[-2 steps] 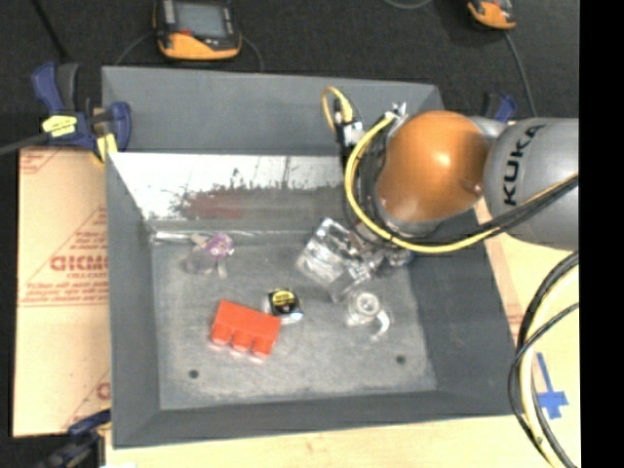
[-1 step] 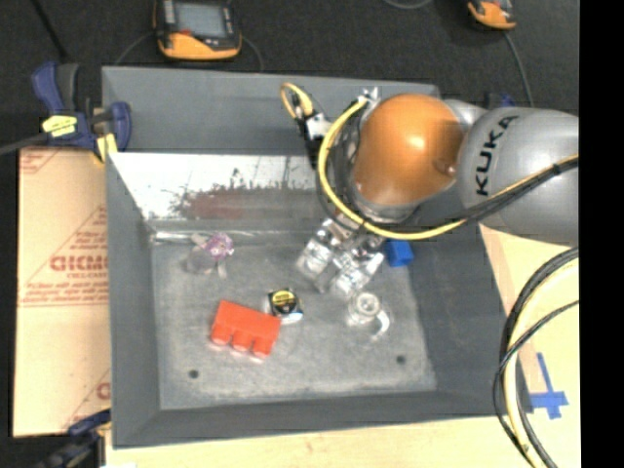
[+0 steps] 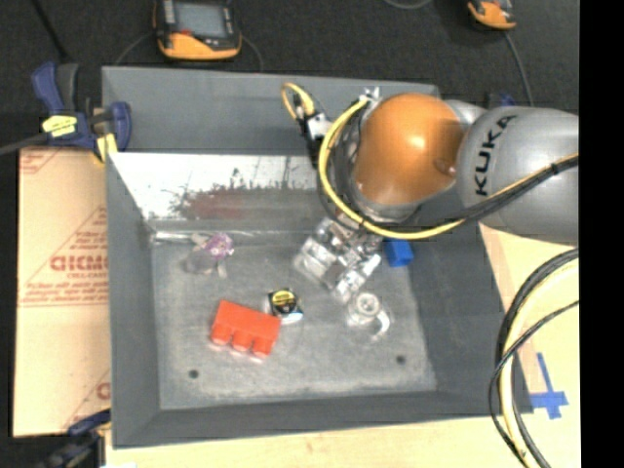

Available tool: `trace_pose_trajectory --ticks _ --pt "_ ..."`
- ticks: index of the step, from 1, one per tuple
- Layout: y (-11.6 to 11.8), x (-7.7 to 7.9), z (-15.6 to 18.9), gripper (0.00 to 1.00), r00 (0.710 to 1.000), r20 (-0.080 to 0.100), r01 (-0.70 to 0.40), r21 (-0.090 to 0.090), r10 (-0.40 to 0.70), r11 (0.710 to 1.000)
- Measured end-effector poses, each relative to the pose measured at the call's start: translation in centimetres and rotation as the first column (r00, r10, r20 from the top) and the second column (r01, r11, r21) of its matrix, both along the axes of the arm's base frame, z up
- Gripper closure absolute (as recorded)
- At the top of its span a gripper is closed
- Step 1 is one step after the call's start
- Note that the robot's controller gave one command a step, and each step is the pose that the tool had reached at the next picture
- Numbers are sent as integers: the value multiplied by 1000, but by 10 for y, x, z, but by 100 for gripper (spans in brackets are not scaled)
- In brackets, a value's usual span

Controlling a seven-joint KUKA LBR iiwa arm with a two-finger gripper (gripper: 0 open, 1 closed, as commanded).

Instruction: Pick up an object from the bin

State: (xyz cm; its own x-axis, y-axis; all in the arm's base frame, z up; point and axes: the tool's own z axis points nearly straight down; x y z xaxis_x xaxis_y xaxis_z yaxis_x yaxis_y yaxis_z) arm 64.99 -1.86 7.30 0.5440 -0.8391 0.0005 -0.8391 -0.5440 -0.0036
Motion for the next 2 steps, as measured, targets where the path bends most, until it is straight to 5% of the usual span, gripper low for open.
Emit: trace_pose_trajectory --ticks 1,2 --pt "-1 1 53 100 1000 0 11 -1 -11 1000" --pt "-1 1 63 100 1000 -3 21 2 -21 1000"
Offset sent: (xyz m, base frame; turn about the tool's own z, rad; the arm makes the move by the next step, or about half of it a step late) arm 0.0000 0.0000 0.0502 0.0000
